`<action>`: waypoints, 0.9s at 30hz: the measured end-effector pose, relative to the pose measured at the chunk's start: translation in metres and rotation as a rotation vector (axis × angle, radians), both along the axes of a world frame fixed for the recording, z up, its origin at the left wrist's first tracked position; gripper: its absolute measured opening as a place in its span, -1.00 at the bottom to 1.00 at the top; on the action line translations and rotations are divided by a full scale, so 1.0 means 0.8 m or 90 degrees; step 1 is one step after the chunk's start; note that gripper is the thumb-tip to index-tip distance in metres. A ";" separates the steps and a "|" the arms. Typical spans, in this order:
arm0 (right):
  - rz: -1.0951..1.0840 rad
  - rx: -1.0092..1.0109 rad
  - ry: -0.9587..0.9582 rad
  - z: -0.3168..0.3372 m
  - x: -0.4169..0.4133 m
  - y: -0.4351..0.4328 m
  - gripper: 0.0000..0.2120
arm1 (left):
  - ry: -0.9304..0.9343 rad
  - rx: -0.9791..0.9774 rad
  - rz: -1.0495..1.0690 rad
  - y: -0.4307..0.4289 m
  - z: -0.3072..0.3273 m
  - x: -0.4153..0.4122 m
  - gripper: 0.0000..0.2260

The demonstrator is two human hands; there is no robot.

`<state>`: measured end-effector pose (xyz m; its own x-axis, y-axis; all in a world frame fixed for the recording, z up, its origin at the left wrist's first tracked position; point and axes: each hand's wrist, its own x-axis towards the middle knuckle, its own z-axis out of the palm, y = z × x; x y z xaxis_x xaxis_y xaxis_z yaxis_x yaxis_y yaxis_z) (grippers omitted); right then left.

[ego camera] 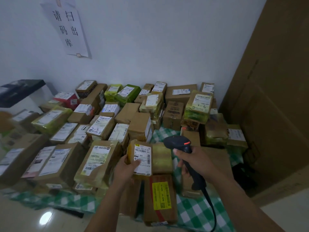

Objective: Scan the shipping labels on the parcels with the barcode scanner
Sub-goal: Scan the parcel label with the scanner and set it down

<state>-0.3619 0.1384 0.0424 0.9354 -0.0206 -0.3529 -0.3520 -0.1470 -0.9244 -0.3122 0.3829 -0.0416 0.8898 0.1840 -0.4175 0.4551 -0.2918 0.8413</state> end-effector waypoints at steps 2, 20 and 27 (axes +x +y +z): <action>-0.013 -0.010 0.014 -0.009 0.019 0.010 -0.63 | 0.011 0.004 -0.027 0.014 -0.005 0.017 -0.49; -0.253 -0.022 0.096 -0.065 0.071 -0.008 -0.69 | -0.090 0.379 -0.443 -0.115 -0.070 0.073 -0.37; -0.267 -0.071 0.122 -0.082 0.043 -0.034 -0.64 | 0.018 0.440 -0.305 -0.154 -0.126 0.059 0.11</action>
